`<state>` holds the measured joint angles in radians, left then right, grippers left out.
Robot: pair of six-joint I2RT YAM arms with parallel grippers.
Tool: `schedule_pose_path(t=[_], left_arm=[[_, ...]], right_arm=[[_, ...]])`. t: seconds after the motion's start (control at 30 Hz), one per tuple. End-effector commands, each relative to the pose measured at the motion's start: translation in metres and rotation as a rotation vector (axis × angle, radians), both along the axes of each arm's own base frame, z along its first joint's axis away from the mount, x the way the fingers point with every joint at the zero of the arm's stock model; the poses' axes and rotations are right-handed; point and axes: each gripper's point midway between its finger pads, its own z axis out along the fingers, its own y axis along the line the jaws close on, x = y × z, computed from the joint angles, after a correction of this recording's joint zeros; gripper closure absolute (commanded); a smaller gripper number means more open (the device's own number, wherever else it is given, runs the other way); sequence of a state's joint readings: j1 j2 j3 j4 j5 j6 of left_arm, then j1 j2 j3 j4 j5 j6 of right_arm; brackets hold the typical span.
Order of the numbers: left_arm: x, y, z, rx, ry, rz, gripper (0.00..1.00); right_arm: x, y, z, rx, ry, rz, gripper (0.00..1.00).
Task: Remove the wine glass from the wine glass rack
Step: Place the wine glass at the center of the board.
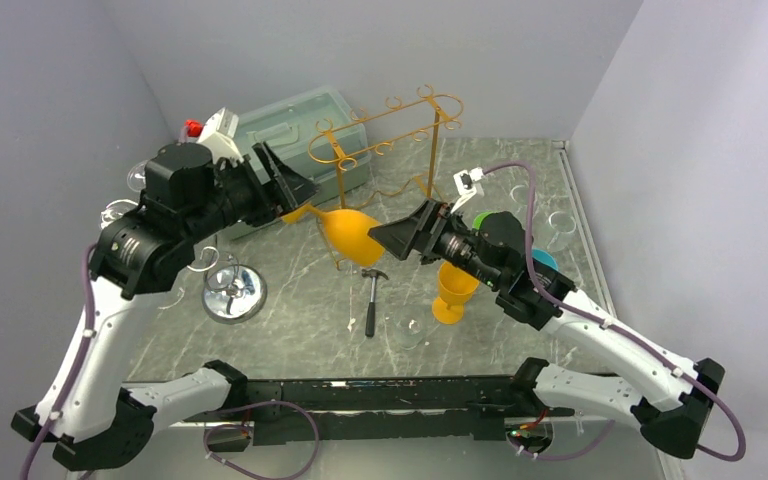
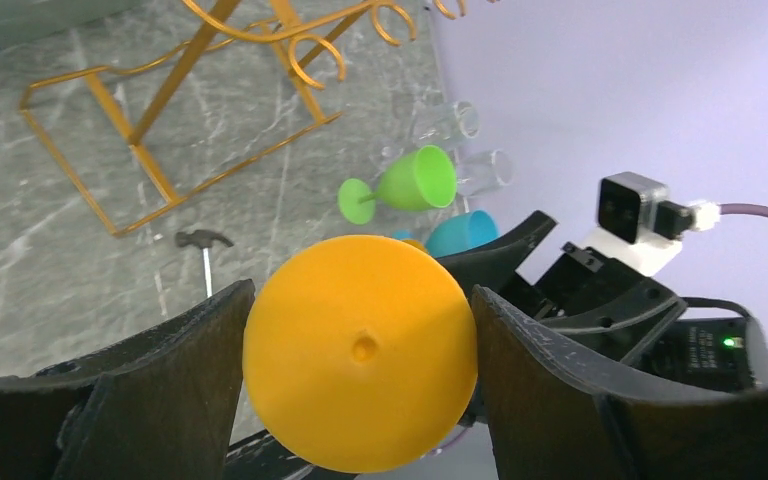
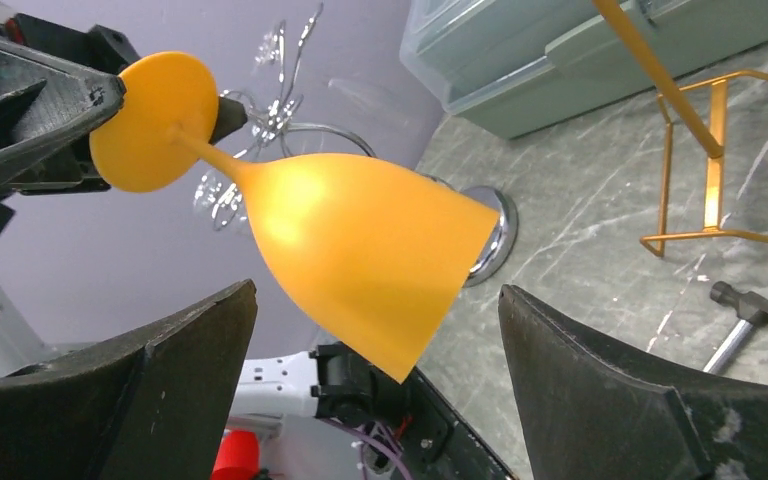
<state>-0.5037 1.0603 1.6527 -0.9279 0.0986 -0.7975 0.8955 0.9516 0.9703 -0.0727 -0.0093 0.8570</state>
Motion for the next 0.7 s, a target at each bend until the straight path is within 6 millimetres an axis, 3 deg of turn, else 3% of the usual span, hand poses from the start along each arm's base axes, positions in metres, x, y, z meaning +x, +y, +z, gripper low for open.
schedule_pose_path(t=[0.0,0.33,0.67], left_arm=[[0.009,-0.024,0.032,-0.150,-0.047,-0.062,0.49],[0.014,-0.045,0.043,-0.307,-0.042,-0.109,0.49],[0.005,-0.049,0.055,-0.478,-0.053,-0.140,0.48]], right_arm=[[-0.013,0.001,0.040,0.178,-0.042,0.112,0.07],[-0.020,-0.012,0.066,0.301,-0.079,0.124,0.11],[-0.031,-0.026,0.096,0.461,-0.137,0.138,0.43]])
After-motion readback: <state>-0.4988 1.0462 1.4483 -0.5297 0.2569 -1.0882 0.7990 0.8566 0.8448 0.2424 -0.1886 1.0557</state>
